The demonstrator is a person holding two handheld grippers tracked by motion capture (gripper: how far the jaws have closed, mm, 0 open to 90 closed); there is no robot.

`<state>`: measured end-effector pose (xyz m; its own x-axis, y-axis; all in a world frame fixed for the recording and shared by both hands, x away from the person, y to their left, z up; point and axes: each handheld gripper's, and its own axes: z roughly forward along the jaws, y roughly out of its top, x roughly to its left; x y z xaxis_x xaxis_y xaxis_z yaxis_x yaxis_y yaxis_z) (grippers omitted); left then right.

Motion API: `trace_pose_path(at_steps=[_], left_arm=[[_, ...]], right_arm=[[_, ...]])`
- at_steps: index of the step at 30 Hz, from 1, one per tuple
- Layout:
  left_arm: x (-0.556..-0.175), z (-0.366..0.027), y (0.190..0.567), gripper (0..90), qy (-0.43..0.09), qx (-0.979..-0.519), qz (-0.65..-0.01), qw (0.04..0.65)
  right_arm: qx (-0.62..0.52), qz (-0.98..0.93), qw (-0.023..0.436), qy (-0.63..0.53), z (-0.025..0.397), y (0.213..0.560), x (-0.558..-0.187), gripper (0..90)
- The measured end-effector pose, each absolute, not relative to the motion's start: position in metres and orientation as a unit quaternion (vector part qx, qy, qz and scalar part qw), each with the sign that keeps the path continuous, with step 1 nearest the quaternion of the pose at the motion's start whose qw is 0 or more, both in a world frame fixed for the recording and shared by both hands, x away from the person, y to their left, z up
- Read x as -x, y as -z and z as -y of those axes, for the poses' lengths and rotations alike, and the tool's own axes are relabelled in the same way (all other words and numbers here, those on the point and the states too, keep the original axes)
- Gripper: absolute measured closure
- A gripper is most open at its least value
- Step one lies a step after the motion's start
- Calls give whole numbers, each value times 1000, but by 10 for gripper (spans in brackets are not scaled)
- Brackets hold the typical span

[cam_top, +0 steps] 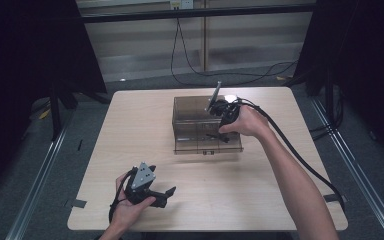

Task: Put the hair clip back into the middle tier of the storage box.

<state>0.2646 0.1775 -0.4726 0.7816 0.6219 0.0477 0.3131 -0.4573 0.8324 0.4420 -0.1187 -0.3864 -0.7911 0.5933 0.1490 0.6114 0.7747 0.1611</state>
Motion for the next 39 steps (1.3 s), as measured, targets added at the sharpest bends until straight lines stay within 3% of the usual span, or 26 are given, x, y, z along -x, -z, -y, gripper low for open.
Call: trace_pose_path(at_steps=[39], left_arm=[[-264, -178, 471, 29, -178, -837, -273, 440]], right_arm=[[336, 936, 52, 90, 95, 418, -454, 815]])
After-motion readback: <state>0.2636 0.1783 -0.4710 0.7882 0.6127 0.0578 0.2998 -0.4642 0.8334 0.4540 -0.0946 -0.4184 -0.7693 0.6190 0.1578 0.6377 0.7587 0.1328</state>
